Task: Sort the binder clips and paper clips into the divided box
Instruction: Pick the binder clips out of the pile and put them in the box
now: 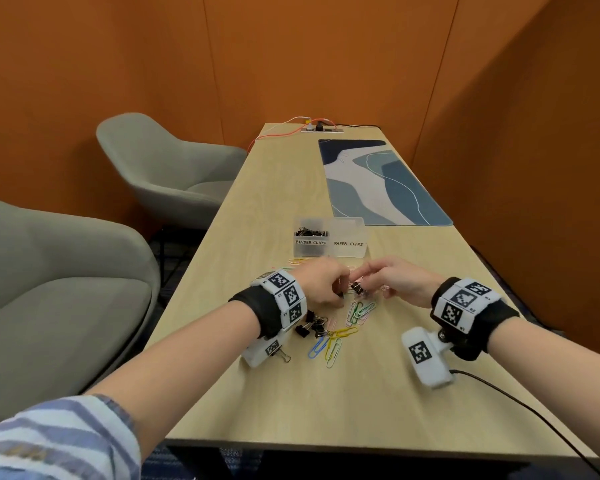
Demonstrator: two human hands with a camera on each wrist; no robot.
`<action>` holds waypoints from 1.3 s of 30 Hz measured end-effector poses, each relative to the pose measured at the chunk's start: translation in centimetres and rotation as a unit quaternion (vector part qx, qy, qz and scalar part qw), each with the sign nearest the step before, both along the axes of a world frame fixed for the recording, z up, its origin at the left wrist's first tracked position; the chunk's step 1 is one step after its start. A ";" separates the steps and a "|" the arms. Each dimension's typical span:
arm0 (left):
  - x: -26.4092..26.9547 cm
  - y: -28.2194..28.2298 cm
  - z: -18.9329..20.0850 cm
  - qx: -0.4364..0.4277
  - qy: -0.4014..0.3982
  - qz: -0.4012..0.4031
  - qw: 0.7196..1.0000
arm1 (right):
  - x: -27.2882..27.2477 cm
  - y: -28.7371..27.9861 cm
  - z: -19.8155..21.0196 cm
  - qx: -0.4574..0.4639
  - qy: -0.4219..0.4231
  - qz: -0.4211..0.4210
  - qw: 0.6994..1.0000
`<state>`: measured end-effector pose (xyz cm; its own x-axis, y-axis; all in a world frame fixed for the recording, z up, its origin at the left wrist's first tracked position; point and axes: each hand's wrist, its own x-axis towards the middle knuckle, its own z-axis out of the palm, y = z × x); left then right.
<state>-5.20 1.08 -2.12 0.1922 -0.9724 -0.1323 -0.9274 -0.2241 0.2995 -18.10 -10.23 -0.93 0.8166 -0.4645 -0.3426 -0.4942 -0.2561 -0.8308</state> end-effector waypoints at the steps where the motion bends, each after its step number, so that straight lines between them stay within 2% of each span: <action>1: 0.0 0.0 0.0 0.002 -0.001 0.001 1.000 | -0.1 -0.1 0.0 0.030 -0.005 -0.007 1.000; 6: 0.4 0.2 0.1 0.002 -0.009 -0.007 1.000 | 0.3 0.1 0.0 0.172 -0.020 -0.094 0.980; 9: 1.0 0.7 0.2 -0.014 0.019 0.000 1.000 | 0.7 0.4 0.2 0.227 -0.023 -0.144 0.963; 12: 1.7 1.4 0.9 -0.025 0.074 0.036 0.996 | 1.2 1.0 0.3 0.243 -0.025 -0.144 0.959; 16: 2.3 2.9 1.7 0.017 0.196 0.083 0.977 | 1.8 2.0 0.4 0.244 -0.013 -0.093 0.965; 18: 2.3 3.6 1.7 0.039 0.212 0.090 0.972 | 2.1 2.6 0.4 0.212 0.018 -0.042 0.976; 20: 2.2 4.1 1.6 0.061 0.191 0.089 0.976 | 2.2 3.5 0.4 0.159 0.056 0.013 0.986; 22: 2.0 4.6 1.6 0.077 0.143 0.084 0.983 | 1.9 4.6 0.6 0.049 0.079 0.078 0.993; 23: 2.0 4.9 1.6 0.087 0.123 0.082 0.985 | 1.6 5.2 0.7 -0.026 0.087 0.118 0.989; 25: 2.0 5.6 1.5 0.102 0.117 0.070 0.985 | 1.0 6.0 0.6 -0.158 0.099 0.198 0.962; 28: 2.1 6.2 1.1 0.107 0.133 0.038 0.985 | 0.4 6.8 -0.2 -0.265 0.102 0.250 0.926; 33: 1.8 5.9 0.4 0.102 0.068 -0.006 0.992 | 1.1 7.0 -1.5 -0.337 0.054 0.237 0.910; 39: 1.7 5.4 0.4 0.066 0.047 -0.022 0.996 | 1.5 6.6 -1.0 -0.354 0.077 0.258 0.895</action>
